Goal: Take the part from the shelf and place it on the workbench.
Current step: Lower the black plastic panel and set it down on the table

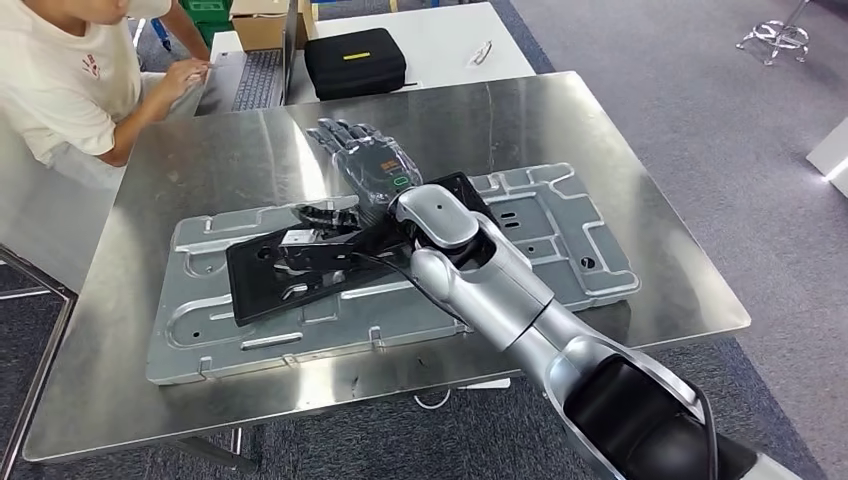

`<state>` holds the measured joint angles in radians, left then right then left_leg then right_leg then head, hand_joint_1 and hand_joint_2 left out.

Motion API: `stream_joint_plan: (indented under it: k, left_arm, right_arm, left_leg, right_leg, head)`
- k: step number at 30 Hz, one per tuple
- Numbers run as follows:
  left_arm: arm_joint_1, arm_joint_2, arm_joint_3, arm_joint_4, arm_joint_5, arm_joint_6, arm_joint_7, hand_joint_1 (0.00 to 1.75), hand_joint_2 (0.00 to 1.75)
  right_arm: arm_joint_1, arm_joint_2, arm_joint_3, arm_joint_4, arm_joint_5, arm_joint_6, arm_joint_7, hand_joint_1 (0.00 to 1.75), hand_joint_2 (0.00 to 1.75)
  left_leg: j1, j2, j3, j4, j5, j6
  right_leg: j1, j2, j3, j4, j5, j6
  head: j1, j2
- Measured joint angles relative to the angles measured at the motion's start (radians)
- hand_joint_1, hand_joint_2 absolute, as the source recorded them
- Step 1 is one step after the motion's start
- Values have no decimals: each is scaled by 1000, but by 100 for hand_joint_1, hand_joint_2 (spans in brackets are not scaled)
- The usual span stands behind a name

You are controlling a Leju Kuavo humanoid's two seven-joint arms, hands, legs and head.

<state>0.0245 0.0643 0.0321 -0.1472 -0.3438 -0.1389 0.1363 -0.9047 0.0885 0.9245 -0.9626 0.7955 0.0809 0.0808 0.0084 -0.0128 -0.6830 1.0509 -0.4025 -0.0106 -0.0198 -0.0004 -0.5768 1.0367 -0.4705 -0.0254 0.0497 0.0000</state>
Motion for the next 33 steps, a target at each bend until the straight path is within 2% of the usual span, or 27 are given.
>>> stream_joint_plan:
  k: [1, 3, 4, 5, 6, 7, 9, 10, 11, 13, 14, 15, 16, 18, 19, 20, 21, 22, 23, 25, 26, 28, 29, 30, 31, 33]
  left_arm:
    - [1, 0, 0, 0, -2, 7, 0, 0, 0]
    - [1, 0, -1, 0, -6, 19, 1, 0, 0]
    - [1, 0, -1, 0, -9, 23, 1, 0, 0]
    - [1, 0, -2, 0, -11, 27, 3, 0, 0]
    - [1, 0, -2, 0, -12, 29, 4, 0, 0]
    - [1, 0, -2, 0, -13, 31, 6, 0, 0]
    - [0, 1, -2, 0, -15, 35, 8, 0, 0]
    - [0, 1, -2, 0, -15, 35, 8, 0, 0]
    - [0, 0, -2, 0, -15, 36, 8, 0, 0]
    - [1, 0, -3, 0, -17, 37, 8, 0, 0]
    - [1, 0, -4, 0, -19, 39, 9, 0, 0]
    - [0, -1, -5, 0, -22, 41, 10, 0, 0]
    - [0, -1, -7, 0, -25, 44, 11, 0, 0]
    - [2, -3, -11, 0, -32, 50, 14, 0, 0]
    - [3, -4, -14, 0, -34, 52, 16, 0, 0]
    - [4, -6, -18, 0, -36, 54, 17, 0, 0]
    - [5, -7, -21, 0, -37, 54, 18, 0, 0]
    - [6, -8, -23, 0, -38, 54, 19, 0, 0]
    - [5, -9, -24, 0, -39, 54, 19, 0, 0]
    - [4, -14, -26, 0, -43, 54, 19, 0, 0]
    - [4, -16, -27, 0, -45, 55, 20, 0, 0]
    - [6, -17, -30, 0, -53, 57, 22, 0, 0]
    - [7, -19, -34, 0, -56, 59, 23, 0, 0]
    - [8, -20, -38, 1, -60, 61, 24, 0, 0]
    - [9, -22, -42, 1, -63, 65, 25, 0, 0]
    - [9, -25, -48, 1, -69, 72, 28, 0, 0]
  right_arm:
    - [12, -2, -4, -24, 3, 2, 0, 0, 0]
    - [42, -11, -9, -79, 7, 5, -3, 0, 0]
    - [59, -17, -11, -106, 9, 6, -5, 0, 0]
    - [75, -25, -11, -134, 10, 6, -8, 0, 0]
    - [91, -33, -12, -159, 13, 6, -11, 0, 0]
    - [103, -41, -14, -184, 15, 6, -13, 0, 0]
    - [117, -52, -18, -227, 19, 6, -15, 0, 0]
    - [121, -56, -19, -243, 20, 6, -16, 0, 0]
    - [124, -60, -20, -257, 20, 6, -16, 0, 0]
    - [134, -70, -21, -281, 21, 5, -17, 0, 0]
    - [142, -79, -21, -295, 21, 3, -17, 0, 0]
    - [153, -90, -22, -312, 22, 2, -17, 0, 0]
    - [167, -104, -23, -331, 23, 0, -18, 0, 0]
    - [202, -134, -26, -375, 28, -3, -18, 0, 0]
    - [222, -149, -26, -395, 32, -4, -18, 0, 0]
    - [242, -163, -27, -415, 36, -5, -18, 0, 0]
    - [259, -175, -27, -434, 40, -5, -18, 0, 0]
    - [271, -184, -27, -449, 42, -6, -18, 0, 0]
    - [278, -190, -27, -463, 43, -6, -18, 0, 0]
    - [288, -200, -29, -489, 47, -8, -17, 0, 0]
    - [295, -206, -31, -502, 51, -11, -16, 0, 0]
    - [318, -222, -36, -530, 67, -19, -12, 0, 0]
    - [332, -230, -38, -545, 81, -26, -9, 0, 0]
    - [349, -239, -39, -563, 97, -35, -4, 0, 0]
    - [369, -247, -41, -581, 113, -47, 1, 0, 0]
    - [417, -264, -48, -617, 143, -72, 14, 0, 0]
  left_leg:
    - [3, 2, -15, 42, -42, -6]
    - [7, 5, -46, 167, -133, -18]
    - [9, 6, -52, 218, -158, -22]
    - [12, 7, -43, 241, -162, -26]
    - [14, 7, -17, 226, -149, -28]
    - [16, 8, 28, 174, -126, -29]
    - [15, 9, 128, 34, -105, -26]
    - [13, 8, 158, -14, -104, -21]
    - [9, 6, 171, -38, -108, -15]
    - [7, 4, 166, -42, -97, 1]
    - [8, 6, 161, -45, -90, 10]
    - [9, 7, 154, -47, -80, 20]
    - [10, 9, 144, -49, -69, 30]
    - [5, 9, 119, -47, -49, 43]
    - [1, 9, 106, -46, -41, 45]
    - [-3, 8, 93, -44, -33, 47]
    - [-7, 8, 79, -41, -25, 48]
    - [-12, 7, 66, -37, -18, 48]
    - [-15, 7, 55, -33, -11, 48]
    - [-20, 7, 41, -29, 1, 44]
    - [-20, 7, 39, -30, 8, 40]
    - [-18, 6, 38, -36, 23, 30]
    - [-17, 5, 36, -35, 21, 25]
    - [-17, 5, 30, -25, 4, 20]
    - [-16, 6, 19, 4, -33, 15]
    - [-6, 7, -10, 115, -133, 4]
  right_leg:
    - [-2, -2, -9, -3, 10, -5]
    - [-2, -5, -29, -4, 26, -9]
    - [-2, -8, -39, -3, 33, -7]
    - [-2, -10, -49, -2, 40, -5]
    - [-3, -12, -59, 1, 46, -3]
    - [-4, -14, -69, 4, 52, 1]
    - [-6, -15, -84, 11, 62, 12]
    - [-5, -16, -88, 12, 68, 19]
    - [-5, -16, -89, 12, 74, 26]
    - [-4, -15, -89, 6, 86, 41]
    - [-5, -13, -93, 10, 80, 47]
    - [-4, -11, -102, 27, 57, 51]
    - [-4, -9, -116, 65, 16, 53]
    - [-2, -5, -154, 188, -80, 53]
    - [-1, -4, -166, 246, -108, 52]
    - [2, -3, -165, 278, -113, 50]
    - [4, -2, -146, 277, -99, 45]
    - [9, -2, -109, 237, -75, 37]
    - [14, 0, -59, 171, -55, 26]
    - [24, 0, 25, 44, -45, 8]
    - [27, 0, 45, 9, -46, 3]
    - [29, -2, 47, -10, -33, -2]
    - [26, -5, 45, -18, -24, -6]
    - [22, -9, 41, -25, -12, -11]
    - [17, -12, 33, -31, 0, -16]
    - [15, -15, 9, -33, 22, -20]
  head:
    - [-1, 0]
    - [-1, 0]
    - [-1, 0]
    - [-1, 0]
    - [-1, 0]
    - [-1, 0]
    - [-1, 0]
    - [-1, 0]
    - [0, 0]
    - [0, 0]
    - [0, 0]
    - [0, 0]
    - [0, 0]
    - [1, 0]
    - [0, 0]
    - [1, 0]
    - [0, 0]
    - [0, 0]
    - [0, 0]
    - [0, 0]
    - [0, 0]
    - [1, 0]
    - [1, 0]
    - [1, 0]
    - [0, 0]
    - [0, 0]
